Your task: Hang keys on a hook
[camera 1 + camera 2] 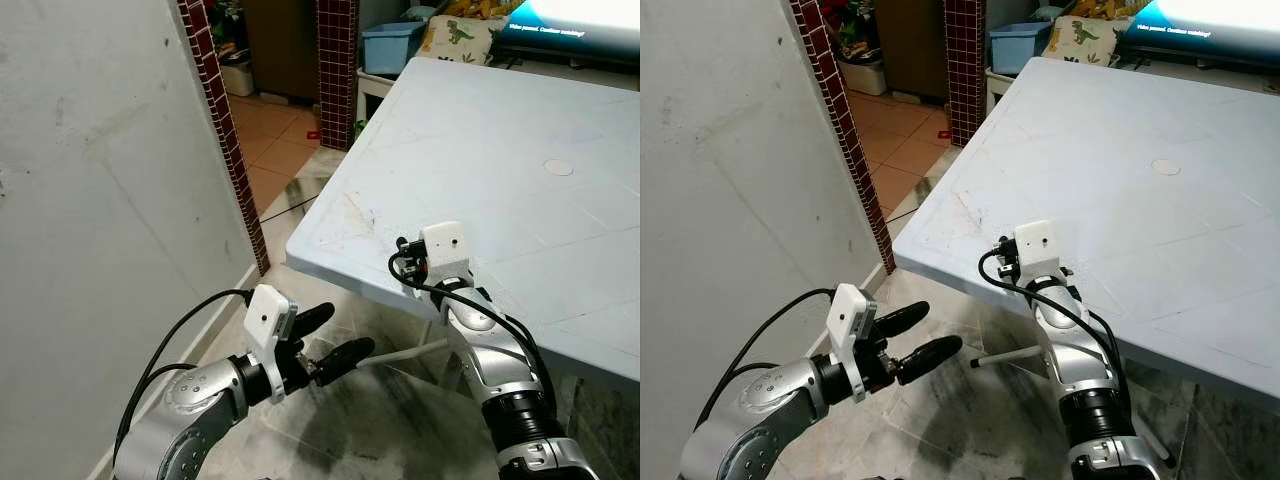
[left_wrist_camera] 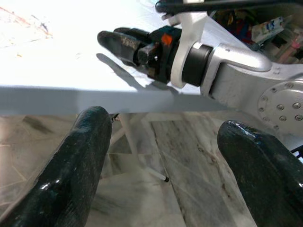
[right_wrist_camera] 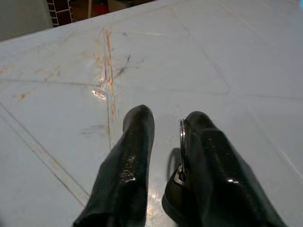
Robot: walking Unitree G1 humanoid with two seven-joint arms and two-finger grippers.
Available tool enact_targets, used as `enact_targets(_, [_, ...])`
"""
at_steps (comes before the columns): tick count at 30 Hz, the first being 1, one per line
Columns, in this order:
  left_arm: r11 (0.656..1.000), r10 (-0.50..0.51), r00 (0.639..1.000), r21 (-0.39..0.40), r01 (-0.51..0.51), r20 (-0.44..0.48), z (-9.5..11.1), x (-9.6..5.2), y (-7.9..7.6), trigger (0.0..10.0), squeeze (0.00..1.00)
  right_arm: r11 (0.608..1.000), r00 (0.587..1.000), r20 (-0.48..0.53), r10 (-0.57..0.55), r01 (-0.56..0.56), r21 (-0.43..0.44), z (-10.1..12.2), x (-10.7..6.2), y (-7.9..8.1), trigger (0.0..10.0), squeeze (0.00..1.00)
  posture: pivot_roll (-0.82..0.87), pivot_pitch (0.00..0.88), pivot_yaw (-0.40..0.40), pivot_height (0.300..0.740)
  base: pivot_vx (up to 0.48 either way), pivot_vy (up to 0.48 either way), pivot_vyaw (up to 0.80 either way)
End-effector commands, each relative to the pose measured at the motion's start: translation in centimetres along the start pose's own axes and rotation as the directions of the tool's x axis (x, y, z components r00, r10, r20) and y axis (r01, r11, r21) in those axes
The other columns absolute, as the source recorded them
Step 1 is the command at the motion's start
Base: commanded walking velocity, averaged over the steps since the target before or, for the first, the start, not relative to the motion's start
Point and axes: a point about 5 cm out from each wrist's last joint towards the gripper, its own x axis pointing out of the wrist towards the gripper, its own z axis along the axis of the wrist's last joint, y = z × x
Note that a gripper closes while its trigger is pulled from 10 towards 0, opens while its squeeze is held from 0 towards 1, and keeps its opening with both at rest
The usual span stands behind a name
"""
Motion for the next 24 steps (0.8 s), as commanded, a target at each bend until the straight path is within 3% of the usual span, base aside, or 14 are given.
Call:
enact_targets(1, [1.000, 0.007, 1.000, 0.009, -0.007, -0.007, 0.1, -0.1, 0.0, 10.0, 0.00, 1.000, 1.000, 0.001, -0.008, 0.008, 0.003, 0.4, 0.3, -0.1, 0.0, 0.00, -0.06, 0.095, 0.081, 0.740, 0.000, 0.000, 0.00])
enact_targets(14, [1.000, 0.012, 1.000, 0.022, -0.012, -0.006, 0.2, 0.2, 0.2, 10.0, 0.00, 0.998, 0.998, 0.027, -0.054, 0.055, -0.012, 1.0, 0.4, -0.8, 0.0, 0.00, -0.06, 0.090, 0.085, 0.740, 0.000, 0.000, 0.00])
enact_targets(17, [0.999, 0.027, 1.000, 0.029, -0.027, -0.003, 0.3, 0.1, 0.3, 10.0, 0.00, 0.988, 0.985, 0.135, -0.108, 0.121, -0.093, 2.8, 0.2, -1.6, 0.0, 0.00, -0.06, 0.089, 0.087, 0.740, 0.000, 0.000, 0.00])
enact_targets(24, [0.999, 0.029, 1.000, 0.041, -0.029, -0.008, 0.2, 0.1, 0.4, 10.0, 0.00, 0.977, 0.969, 0.194, -0.151, 0.177, -0.122, 4.0, 0.2, -1.9, 0.0, 0.00, -0.06, 0.091, 0.092, 0.740, 0.000, 0.000, 0.00])
